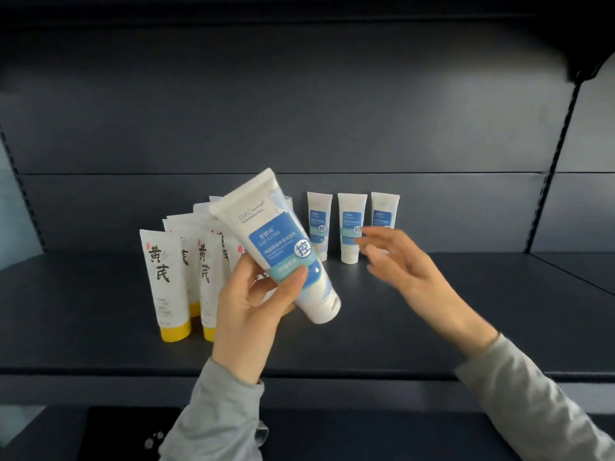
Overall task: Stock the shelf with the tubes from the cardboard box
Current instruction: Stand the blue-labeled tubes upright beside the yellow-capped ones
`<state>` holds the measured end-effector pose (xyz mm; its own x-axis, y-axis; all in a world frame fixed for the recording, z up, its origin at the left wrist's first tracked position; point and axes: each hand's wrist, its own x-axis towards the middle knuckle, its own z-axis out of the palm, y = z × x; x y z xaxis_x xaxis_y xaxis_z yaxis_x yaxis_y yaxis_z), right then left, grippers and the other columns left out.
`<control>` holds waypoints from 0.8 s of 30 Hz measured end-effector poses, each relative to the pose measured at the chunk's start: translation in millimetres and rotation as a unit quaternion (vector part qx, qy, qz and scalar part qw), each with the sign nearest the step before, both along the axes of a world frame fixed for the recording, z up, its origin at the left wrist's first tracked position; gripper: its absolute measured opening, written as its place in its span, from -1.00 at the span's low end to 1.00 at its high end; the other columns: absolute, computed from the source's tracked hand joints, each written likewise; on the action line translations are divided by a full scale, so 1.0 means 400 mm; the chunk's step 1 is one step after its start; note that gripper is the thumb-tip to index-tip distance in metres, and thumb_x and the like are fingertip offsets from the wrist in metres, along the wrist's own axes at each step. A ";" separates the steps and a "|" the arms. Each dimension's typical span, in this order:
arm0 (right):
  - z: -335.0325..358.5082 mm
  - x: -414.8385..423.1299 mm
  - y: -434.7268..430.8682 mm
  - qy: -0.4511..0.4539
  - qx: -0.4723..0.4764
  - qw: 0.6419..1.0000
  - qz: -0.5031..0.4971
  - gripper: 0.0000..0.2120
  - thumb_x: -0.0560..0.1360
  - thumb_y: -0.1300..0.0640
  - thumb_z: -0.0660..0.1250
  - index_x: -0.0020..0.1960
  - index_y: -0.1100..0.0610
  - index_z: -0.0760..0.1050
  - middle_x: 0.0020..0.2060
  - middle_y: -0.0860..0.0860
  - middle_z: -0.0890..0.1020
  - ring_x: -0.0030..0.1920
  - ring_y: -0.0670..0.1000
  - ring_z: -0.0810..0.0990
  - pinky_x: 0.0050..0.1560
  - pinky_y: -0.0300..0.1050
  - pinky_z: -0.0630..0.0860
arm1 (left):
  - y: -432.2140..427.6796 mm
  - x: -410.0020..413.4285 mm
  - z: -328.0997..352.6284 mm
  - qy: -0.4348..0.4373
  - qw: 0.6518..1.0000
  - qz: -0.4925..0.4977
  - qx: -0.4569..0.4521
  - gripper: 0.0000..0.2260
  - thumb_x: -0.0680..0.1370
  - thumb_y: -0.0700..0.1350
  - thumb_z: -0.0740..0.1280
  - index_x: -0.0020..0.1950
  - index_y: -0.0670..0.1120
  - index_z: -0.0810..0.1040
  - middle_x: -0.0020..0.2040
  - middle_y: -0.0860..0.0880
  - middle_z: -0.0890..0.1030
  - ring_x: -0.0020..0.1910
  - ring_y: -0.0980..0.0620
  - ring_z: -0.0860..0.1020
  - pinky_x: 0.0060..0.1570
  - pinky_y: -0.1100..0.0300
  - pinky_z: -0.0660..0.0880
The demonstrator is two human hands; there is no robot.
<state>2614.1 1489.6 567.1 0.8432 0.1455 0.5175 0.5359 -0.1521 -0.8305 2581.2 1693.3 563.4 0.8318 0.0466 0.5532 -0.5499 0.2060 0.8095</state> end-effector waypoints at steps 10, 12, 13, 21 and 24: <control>-0.063 -0.126 0.066 -0.009 -0.048 0.998 -0.028 -0.66 0.41 -0.02 0.44 0.14 -0.04 0.47 0.06 -0.13 0.65 0.11 -0.10 0.61 0.10 -0.29 0.51 | -0.054 0.017 -0.028 0.003 0.997 -0.032 0.073 -0.69 0.30 -0.06 0.50 0.01 0.00 0.54 -0.08 0.14 0.67 -0.04 0.16 0.62 -0.02 0.21 0.55; -0.067 -0.127 0.062 -0.005 -0.053 0.998 -0.028 -0.67 0.41 -0.02 0.45 0.13 -0.06 0.47 0.06 -0.13 0.65 0.09 -0.09 0.62 0.08 -0.30 0.51 | -0.049 0.017 -0.038 -0.008 0.993 -0.022 0.117 -0.70 0.34 0.00 0.49 0.03 0.04 0.54 -0.02 0.16 0.65 0.03 0.17 0.59 0.09 0.19 0.49; -0.070 -0.126 0.061 0.003 -0.055 0.998 -0.022 -0.67 0.40 -0.02 0.46 0.13 -0.07 0.48 0.06 -0.12 0.65 0.09 -0.08 0.63 0.09 -0.30 0.52 | -0.048 0.014 -0.041 -0.022 0.989 -0.012 0.144 -0.71 0.35 0.04 0.48 0.03 0.06 0.53 -0.01 0.20 0.64 0.05 0.21 0.57 0.09 0.29 0.46; -0.088 -0.089 0.072 0.074 -0.059 0.995 0.023 -0.60 0.37 0.02 0.48 0.17 0.01 0.49 0.09 -0.08 0.64 0.09 -0.04 0.63 0.11 -0.19 0.56 | 0.025 -0.024 -0.087 -0.095 0.907 0.149 0.382 -0.62 0.44 0.35 0.07 0.23 0.35 0.24 0.17 0.46 0.33 0.22 0.47 0.28 0.13 0.49 0.28; -0.069 -0.041 0.063 0.090 -0.053 0.995 -0.001 -0.63 0.39 0.04 0.47 0.16 -0.02 0.49 0.07 -0.13 0.65 0.08 -0.10 0.63 0.08 -0.24 0.56 | 0.090 -0.040 -0.107 -0.118 0.864 0.199 0.447 -0.54 0.50 0.28 0.03 0.28 0.13 0.44 0.22 0.23 0.49 0.21 0.26 0.43 0.13 0.27 0.41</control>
